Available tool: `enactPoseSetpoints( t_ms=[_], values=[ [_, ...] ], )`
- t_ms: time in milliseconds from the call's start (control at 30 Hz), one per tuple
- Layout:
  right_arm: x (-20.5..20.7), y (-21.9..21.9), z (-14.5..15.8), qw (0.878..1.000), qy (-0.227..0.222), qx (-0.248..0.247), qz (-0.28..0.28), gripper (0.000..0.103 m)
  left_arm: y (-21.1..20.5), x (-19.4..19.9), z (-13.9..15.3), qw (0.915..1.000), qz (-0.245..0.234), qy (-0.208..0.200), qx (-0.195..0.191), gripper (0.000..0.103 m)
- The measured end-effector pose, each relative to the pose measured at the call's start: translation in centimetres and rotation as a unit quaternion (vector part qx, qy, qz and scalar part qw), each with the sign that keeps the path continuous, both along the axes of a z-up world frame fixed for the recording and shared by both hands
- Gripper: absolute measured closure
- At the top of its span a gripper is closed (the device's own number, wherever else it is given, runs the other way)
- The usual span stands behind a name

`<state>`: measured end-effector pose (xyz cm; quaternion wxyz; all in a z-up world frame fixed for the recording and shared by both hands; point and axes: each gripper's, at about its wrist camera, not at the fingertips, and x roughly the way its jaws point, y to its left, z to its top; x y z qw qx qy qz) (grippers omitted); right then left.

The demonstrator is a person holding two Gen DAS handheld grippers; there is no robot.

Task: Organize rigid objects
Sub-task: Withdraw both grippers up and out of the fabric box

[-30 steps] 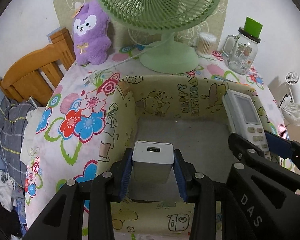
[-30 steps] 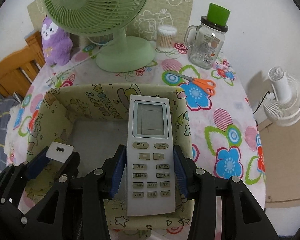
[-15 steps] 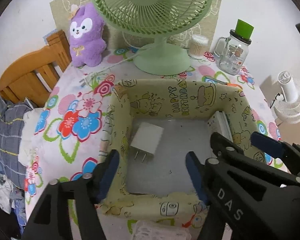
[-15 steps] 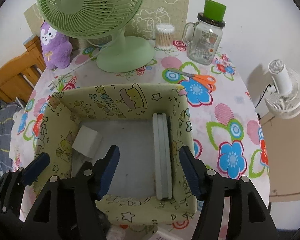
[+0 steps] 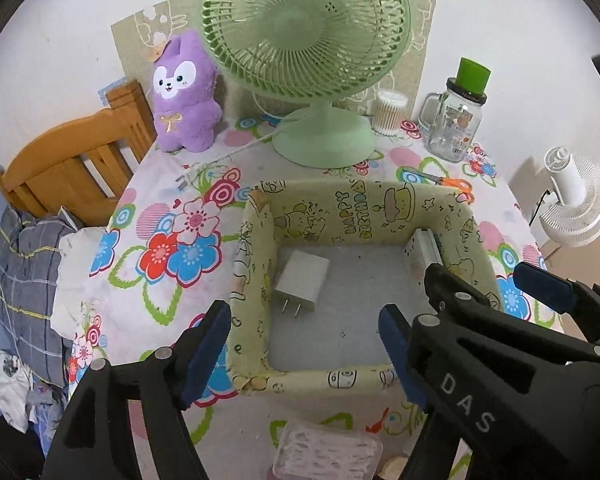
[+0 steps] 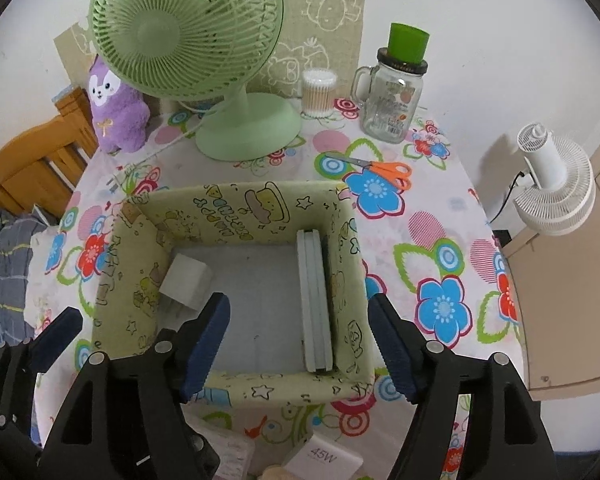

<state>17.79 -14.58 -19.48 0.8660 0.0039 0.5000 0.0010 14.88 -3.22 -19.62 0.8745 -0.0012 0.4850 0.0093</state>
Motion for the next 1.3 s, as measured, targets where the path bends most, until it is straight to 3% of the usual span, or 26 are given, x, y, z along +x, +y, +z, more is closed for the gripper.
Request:
enactPoseSetpoints(
  t_ms=[267,467,1300],
  values=[
    [-1.5,-0.2,1.6,1.0,-0.013,0.004,-0.004,0.021,0.2,-1.5,1.6,0.9999,-0.007,-0.015,-0.001,0.021],
    [-2.9,-0.1,2.6,1.0,-0.024,0.009,0.005,0.014,0.3,-2.7,2.7,0.9996,-0.015,-0.024,-0.004,0.013],
    [-8.9,-0.4,5.7,0.998,-0.048,0.031,-0.022,0.013,2.1,-7.7,5.3,0.9982,-0.023,-0.053,-0.018,0.0]
  ],
)
